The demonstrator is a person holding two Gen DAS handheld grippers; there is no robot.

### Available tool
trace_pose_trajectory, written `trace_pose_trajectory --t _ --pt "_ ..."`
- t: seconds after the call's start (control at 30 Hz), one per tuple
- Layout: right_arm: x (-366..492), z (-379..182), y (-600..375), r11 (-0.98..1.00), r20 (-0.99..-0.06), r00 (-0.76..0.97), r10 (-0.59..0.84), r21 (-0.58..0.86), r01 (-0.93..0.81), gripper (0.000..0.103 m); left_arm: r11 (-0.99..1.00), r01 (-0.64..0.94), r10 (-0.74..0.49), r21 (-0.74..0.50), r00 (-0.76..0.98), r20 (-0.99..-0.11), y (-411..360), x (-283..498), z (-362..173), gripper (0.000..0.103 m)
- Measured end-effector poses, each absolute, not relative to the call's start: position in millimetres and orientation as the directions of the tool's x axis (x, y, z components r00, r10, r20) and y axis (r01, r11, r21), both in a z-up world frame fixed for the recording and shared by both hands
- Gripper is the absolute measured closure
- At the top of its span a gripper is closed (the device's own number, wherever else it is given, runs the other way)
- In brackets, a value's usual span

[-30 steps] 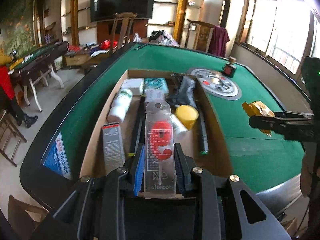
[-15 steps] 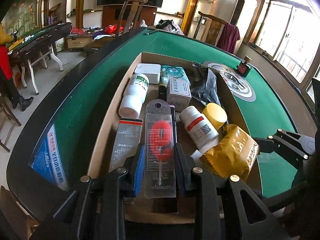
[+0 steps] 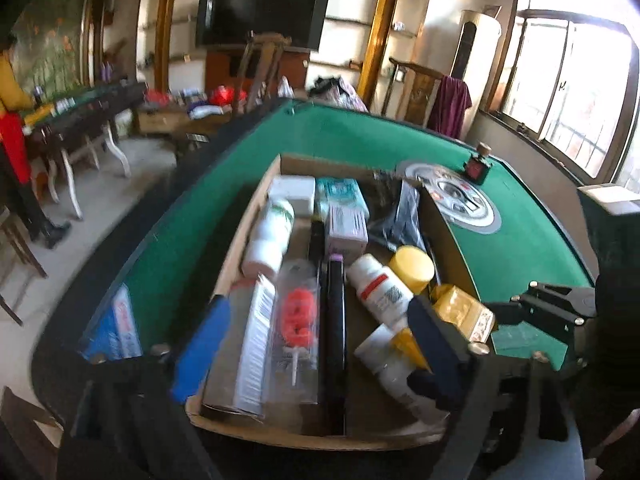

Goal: Organize objects

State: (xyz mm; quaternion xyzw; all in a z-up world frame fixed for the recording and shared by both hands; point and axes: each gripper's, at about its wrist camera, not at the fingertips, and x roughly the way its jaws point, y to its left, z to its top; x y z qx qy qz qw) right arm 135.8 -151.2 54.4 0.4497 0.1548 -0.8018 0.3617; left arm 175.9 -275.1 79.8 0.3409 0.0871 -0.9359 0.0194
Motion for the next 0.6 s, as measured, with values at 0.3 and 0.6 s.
trace_pose_trajectory --t 0.3,0.6 --pt "142 72 -143 -0.753 -0.768 -0.489 -0.414 -0.013 0.658 0.014 -0.942 0.331 -0.254 -0.059 -0.817 -0.518 -286 201 114 0.000" --pt "152 92 -111 -0.819 -0.687 -0.565 -0.457 0.076 0.569 0.013 -0.910 0.392 -0.264 -0.138 -0.803 -0.535 -305 216 124 0.000"
